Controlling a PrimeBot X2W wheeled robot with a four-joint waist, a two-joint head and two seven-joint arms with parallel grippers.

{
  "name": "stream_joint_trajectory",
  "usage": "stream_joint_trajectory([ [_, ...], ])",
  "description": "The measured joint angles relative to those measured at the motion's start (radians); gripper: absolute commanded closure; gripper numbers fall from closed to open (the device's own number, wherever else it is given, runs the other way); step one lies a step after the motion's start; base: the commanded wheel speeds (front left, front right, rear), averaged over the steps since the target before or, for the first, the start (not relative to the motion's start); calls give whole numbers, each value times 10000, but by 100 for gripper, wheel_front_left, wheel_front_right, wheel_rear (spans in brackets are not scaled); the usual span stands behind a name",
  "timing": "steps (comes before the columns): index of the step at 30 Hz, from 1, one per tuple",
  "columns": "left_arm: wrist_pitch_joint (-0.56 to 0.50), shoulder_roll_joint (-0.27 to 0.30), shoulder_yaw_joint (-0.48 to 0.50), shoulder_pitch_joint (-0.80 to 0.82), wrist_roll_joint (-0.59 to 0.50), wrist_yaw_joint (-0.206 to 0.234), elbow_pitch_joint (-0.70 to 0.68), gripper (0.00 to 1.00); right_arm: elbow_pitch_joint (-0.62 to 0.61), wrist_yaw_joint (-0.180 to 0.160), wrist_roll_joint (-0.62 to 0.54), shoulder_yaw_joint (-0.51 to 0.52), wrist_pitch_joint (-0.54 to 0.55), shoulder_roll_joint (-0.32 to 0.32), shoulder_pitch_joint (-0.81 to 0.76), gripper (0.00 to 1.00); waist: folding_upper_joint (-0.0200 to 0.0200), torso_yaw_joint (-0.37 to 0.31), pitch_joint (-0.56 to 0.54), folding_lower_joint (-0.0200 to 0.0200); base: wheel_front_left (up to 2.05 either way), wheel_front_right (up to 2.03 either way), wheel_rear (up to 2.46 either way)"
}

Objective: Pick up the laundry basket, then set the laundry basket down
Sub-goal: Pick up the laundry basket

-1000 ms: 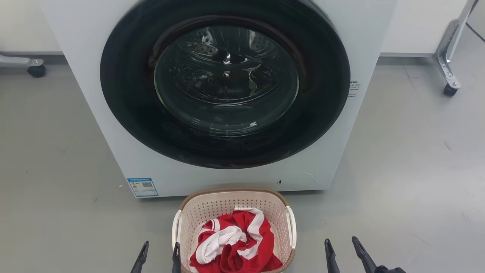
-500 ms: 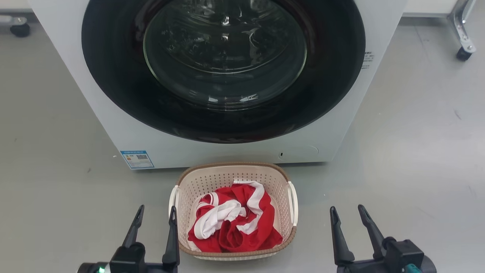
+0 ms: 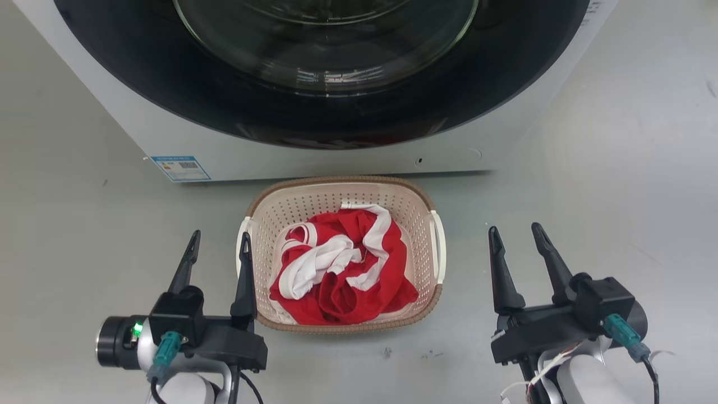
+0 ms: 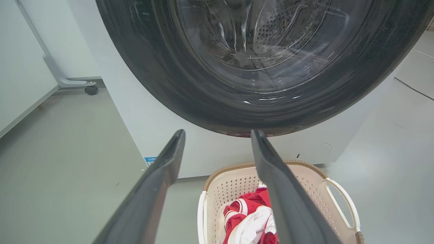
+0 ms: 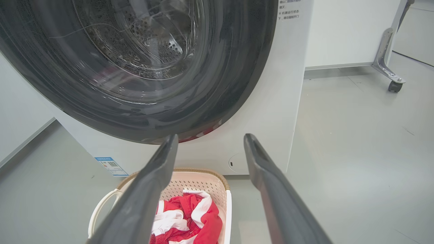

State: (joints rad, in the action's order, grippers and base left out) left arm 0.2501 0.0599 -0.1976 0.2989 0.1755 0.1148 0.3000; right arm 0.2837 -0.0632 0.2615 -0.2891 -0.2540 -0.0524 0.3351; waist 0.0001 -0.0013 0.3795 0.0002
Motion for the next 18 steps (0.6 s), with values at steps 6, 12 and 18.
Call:
stream_joint_trajectory([
  [6,27,12,219,768,4,6,554,0,589,146,-71,-23,-25,-10,938,0,0,-19,882,0,0,0,0],
  [12,27,-10,245,1486,56,-4,1162,0,1129,209,-86,-19,-27,-17,1801,0,0,-36,1775,0,0,0,0],
  [18,29,-27,282,2162,94,-6,1643,0,1576,207,-84,-52,-27,-31,2548,0,1,-32,2520,-1,0,0,0],
])
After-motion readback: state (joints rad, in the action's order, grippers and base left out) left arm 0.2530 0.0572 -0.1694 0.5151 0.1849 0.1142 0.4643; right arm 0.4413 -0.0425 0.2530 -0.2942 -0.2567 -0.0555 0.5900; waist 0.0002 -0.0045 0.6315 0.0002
